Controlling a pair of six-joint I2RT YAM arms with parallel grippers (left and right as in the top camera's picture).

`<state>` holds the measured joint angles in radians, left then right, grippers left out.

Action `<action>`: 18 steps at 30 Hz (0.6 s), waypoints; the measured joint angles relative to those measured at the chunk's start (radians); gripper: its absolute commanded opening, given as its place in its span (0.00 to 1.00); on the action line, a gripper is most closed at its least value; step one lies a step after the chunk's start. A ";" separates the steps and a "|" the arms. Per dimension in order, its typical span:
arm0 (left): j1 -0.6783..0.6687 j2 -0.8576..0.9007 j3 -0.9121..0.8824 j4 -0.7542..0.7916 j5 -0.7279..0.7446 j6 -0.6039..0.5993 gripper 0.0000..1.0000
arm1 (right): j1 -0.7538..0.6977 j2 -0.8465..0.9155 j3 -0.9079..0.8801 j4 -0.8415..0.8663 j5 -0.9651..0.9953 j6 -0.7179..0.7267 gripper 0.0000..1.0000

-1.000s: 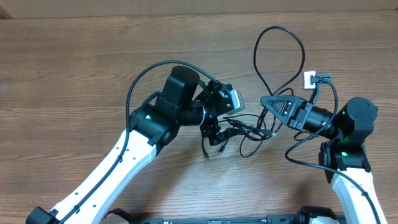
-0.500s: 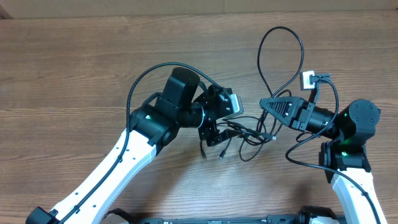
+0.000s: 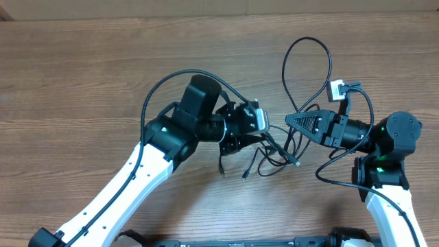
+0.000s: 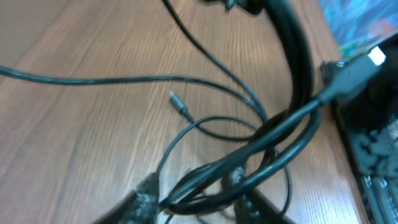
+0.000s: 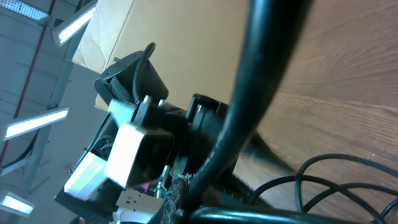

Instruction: Untangle cables

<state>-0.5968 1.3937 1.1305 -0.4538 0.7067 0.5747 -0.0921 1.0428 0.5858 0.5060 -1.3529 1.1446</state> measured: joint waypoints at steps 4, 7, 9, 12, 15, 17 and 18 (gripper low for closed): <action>-0.028 0.012 0.000 0.000 0.020 0.005 0.04 | 0.000 0.000 0.000 0.000 -0.001 0.006 0.04; -0.032 0.019 0.000 -0.002 0.026 0.001 0.04 | 0.000 0.000 0.000 -0.001 -0.002 0.007 0.04; -0.032 0.020 0.000 -0.002 0.027 -0.004 0.04 | 0.000 0.000 0.000 0.000 0.001 0.006 0.06; -0.032 0.021 0.000 0.009 0.027 -0.043 0.04 | 0.000 0.000 0.000 -0.002 0.018 -0.010 0.09; -0.032 0.021 0.000 0.028 0.030 -0.090 0.04 | 0.000 0.000 0.000 -0.037 0.046 -0.037 0.27; -0.031 0.021 0.000 0.038 0.030 -0.133 0.04 | 0.000 0.001 0.001 -0.101 0.075 -0.074 0.52; -0.029 0.021 0.000 0.043 0.030 -0.156 0.04 | 0.000 0.003 0.000 -0.137 0.092 -0.091 0.62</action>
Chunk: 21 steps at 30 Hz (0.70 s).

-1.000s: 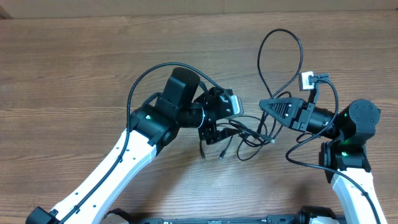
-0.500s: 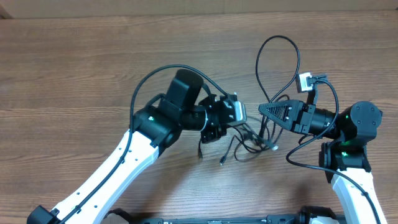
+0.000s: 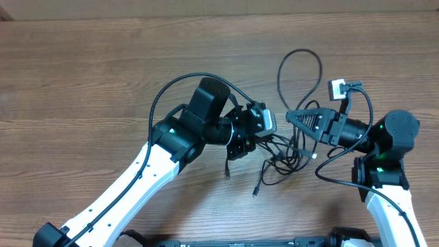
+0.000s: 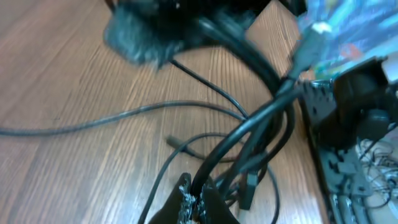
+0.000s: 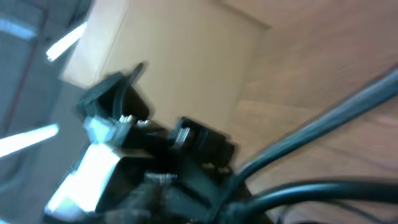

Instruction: Untangle cables

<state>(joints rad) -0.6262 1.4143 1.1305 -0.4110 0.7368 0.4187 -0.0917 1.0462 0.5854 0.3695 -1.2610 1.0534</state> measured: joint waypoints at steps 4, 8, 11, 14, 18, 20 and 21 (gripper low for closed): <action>0.029 0.000 0.000 0.027 0.000 -0.096 0.04 | 0.000 0.013 0.000 -0.228 0.104 -0.081 0.89; 0.089 0.000 0.000 0.049 -0.019 -0.219 0.04 | 0.000 0.026 -0.002 -0.364 0.218 -0.133 0.98; 0.138 0.000 0.000 0.042 -0.089 -0.342 0.04 | 0.000 0.026 -0.002 -0.365 0.257 -0.146 1.00; 0.180 0.000 0.000 0.042 -0.160 -0.457 0.04 | 0.000 0.026 -0.002 -0.365 0.279 -0.153 1.00; 0.214 0.000 0.000 0.042 -0.256 -0.610 0.04 | 0.000 0.026 -0.002 -0.366 0.278 -0.159 0.99; 0.221 0.000 0.000 0.053 -0.303 -0.689 0.04 | 0.000 0.026 -0.002 -0.363 0.267 -0.161 0.98; 0.222 0.000 0.000 0.064 -0.319 -0.723 0.04 | 0.000 0.026 -0.002 -0.357 0.259 -0.161 0.97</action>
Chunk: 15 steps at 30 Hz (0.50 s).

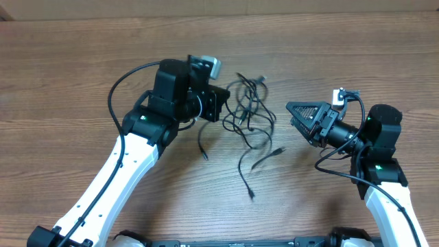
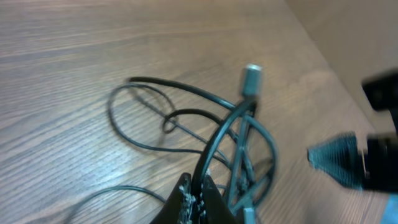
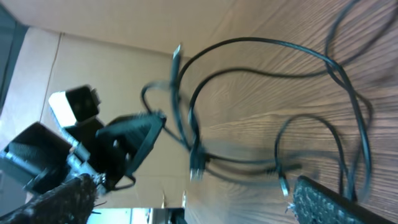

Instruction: Untangle cables

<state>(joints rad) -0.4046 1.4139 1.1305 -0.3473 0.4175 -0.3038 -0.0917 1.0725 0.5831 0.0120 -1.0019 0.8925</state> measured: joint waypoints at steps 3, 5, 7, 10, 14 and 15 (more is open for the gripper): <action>0.000 0.000 0.000 0.056 -0.029 -0.109 0.04 | 0.000 0.000 0.000 0.050 -0.044 -0.003 0.96; -0.006 0.000 0.000 0.106 -0.037 -0.178 0.04 | 0.000 0.000 0.000 0.093 -0.074 -0.003 0.96; -0.022 0.000 0.000 0.159 -0.037 -0.220 0.04 | 0.000 0.000 0.000 0.127 -0.100 -0.003 0.96; -0.079 0.000 0.000 0.226 -0.030 -0.251 0.04 | 0.000 0.000 0.000 0.144 -0.122 -0.003 0.97; -0.168 0.000 0.000 0.317 0.015 -0.227 0.05 | 0.000 0.000 0.000 0.142 -0.118 -0.015 0.97; -0.184 0.000 0.000 0.338 0.033 -0.214 0.04 | 0.000 0.000 0.000 0.133 -0.109 -0.022 0.97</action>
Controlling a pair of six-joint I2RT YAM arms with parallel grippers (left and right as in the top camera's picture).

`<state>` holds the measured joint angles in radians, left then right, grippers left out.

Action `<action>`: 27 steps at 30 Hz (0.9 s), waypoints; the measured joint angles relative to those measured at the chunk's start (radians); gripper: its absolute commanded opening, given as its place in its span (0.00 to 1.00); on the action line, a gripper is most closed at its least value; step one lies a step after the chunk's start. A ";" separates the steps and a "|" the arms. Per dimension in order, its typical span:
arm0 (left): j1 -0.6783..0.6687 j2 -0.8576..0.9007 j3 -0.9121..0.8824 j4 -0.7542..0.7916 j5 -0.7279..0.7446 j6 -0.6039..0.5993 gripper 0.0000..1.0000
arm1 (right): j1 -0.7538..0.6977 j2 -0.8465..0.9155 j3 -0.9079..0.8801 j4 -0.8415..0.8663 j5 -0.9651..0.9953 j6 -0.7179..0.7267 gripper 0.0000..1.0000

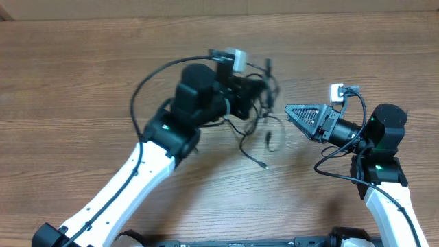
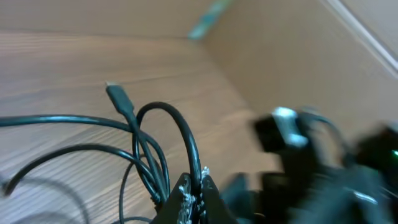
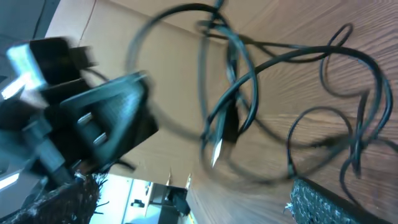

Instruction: Untangle cables

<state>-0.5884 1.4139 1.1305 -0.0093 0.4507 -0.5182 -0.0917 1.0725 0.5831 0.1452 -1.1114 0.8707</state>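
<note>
A tangle of thin black cables (image 1: 255, 127) hangs from my left gripper (image 1: 263, 88), its loose ends reaching down to the wooden table (image 1: 82, 82). In the left wrist view my left gripper (image 2: 193, 186) is shut on one strand, with loops (image 2: 158, 134) and a plug (image 2: 118, 98) beyond it. To the right of the bundle my right gripper (image 1: 291, 111) points left and stands apart from it. In the right wrist view my right gripper (image 3: 189, 198) is open and holds nothing, and the cables (image 3: 239, 81) hang in front of it.
The left arm's wrist camera (image 1: 232, 56) sits just above the bundle. Cardboard walls (image 2: 298, 56) rise beyond the table's far edge. The right arm's own cable (image 1: 336, 182) loops beside its wrist.
My left gripper has moved to the right, closer to the right gripper. The cables, spread over the table before, now hang bunched under it. The right gripper stays open.
Both grippers first met at the tangle in mid-table, the left shut on strands and a cable lying across the right fingers. Then the left was farther left with the cables spread out and the right open and empty. Now the left holds the bundle near the right gripper.
</note>
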 measured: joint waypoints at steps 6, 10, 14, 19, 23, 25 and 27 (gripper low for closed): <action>-0.042 0.000 0.000 0.088 0.194 0.080 0.04 | 0.000 0.000 0.000 -0.143 0.141 -0.019 0.97; -0.029 0.000 -0.003 0.121 0.324 0.111 0.04 | 0.001 -0.004 0.004 -0.248 0.235 -0.033 0.97; 0.008 -0.001 -0.011 0.206 0.457 0.128 0.04 | -0.001 -0.010 0.008 -0.391 0.377 -0.039 0.97; 0.077 -0.008 -0.008 0.277 0.557 0.132 0.04 | -0.005 -0.002 0.006 -0.525 0.562 -0.048 1.00; 0.134 -0.008 -0.007 0.294 0.584 0.129 0.04 | -0.005 -0.002 0.006 -0.539 0.619 -0.052 1.00; 0.148 -0.008 -0.007 0.286 0.588 0.129 0.04 | -0.005 -0.002 0.006 -0.539 0.630 -0.053 0.99; 0.153 -0.008 -0.007 0.266 0.590 0.132 0.04 | -0.005 -0.002 0.006 -0.537 0.633 -0.054 0.98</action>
<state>-0.4355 1.4063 1.1236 0.2569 1.0405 -0.3862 -0.0967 1.0710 0.5888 -0.3923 -0.4786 0.8169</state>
